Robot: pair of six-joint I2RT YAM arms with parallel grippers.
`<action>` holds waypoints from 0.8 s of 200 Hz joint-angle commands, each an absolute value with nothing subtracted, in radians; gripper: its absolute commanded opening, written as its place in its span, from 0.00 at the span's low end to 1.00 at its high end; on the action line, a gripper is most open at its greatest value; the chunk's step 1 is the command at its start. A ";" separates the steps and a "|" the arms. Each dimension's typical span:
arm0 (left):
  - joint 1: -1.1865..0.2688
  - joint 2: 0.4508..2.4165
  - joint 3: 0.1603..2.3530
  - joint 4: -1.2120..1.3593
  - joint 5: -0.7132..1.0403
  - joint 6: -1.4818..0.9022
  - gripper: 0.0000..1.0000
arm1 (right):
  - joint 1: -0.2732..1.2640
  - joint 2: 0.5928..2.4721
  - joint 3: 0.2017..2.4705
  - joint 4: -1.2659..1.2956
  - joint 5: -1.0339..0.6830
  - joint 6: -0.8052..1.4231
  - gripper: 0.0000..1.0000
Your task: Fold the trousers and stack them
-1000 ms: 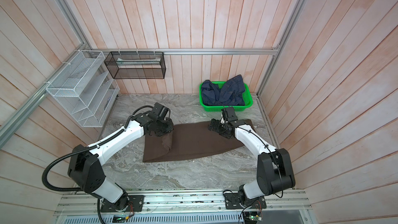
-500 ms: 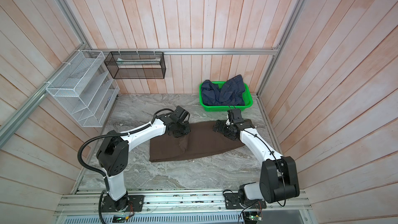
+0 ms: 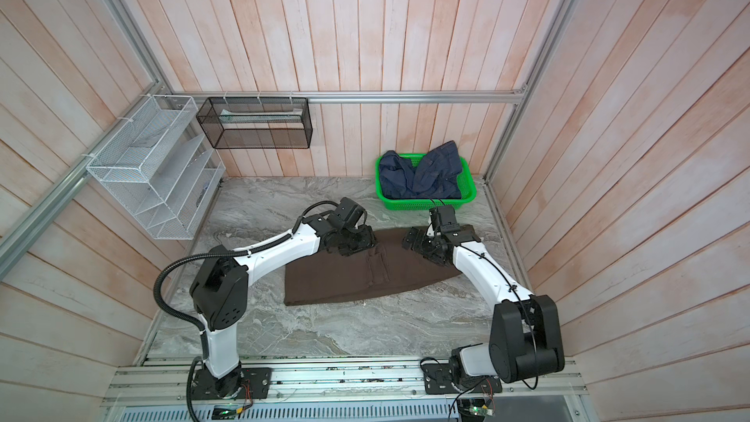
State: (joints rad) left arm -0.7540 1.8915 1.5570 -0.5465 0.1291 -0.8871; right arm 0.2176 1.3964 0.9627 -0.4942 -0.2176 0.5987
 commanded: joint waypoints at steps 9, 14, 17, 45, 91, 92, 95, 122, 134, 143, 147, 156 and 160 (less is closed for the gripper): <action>-0.751 1.661 1.511 -0.531 0.016 -0.828 0.72 | 0.263 1.394 0.989 -0.506 -0.222 0.588 0.98; -0.742 1.633 1.483 -0.544 0.002 -0.826 0.73 | 0.278 1.403 0.998 -0.509 -0.219 0.585 0.98; -0.734 1.616 1.464 -0.547 -0.003 -0.825 0.73 | 0.286 1.408 1.002 -0.509 -0.218 0.585 0.98; -0.614 1.474 1.196 -0.562 0.029 -0.836 0.73 | 0.374 1.460 1.028 -0.484 -0.212 0.588 0.98; -0.439 1.373 0.859 -0.509 0.143 -0.753 0.75 | 0.416 1.522 1.031 -0.447 -0.218 0.606 0.98; -0.437 1.373 0.855 -0.507 0.147 -0.751 0.75 | 0.416 1.523 1.031 -0.446 -0.218 0.606 0.98; -0.432 1.375 0.844 -0.496 0.156 -0.744 0.75 | 0.417 1.527 1.033 -0.446 -0.218 0.605 0.98; -0.401 1.411 0.781 -0.464 0.212 -0.713 0.75 | 0.444 1.561 1.065 -0.440 -0.225 0.585 0.98; -0.389 1.426 0.769 -0.464 0.210 -0.706 0.74 | 0.454 1.572 1.076 -0.418 -0.242 0.576 0.98; -0.380 1.427 0.753 -0.455 0.216 -0.703 0.73 | 0.458 1.578 1.076 -0.390 -0.270 0.572 0.98; -0.374 1.426 0.746 -0.452 0.217 -0.701 0.73 | 0.459 1.581 1.075 -0.380 -0.283 0.572 0.98; -0.360 1.425 0.735 -0.450 0.220 -0.698 0.73 | 0.458 1.591 1.074 -0.362 -0.305 0.574 0.97; -0.354 1.424 0.731 -0.452 0.221 -0.693 0.73 | 0.459 1.597 1.072 -0.353 -0.313 0.575 0.95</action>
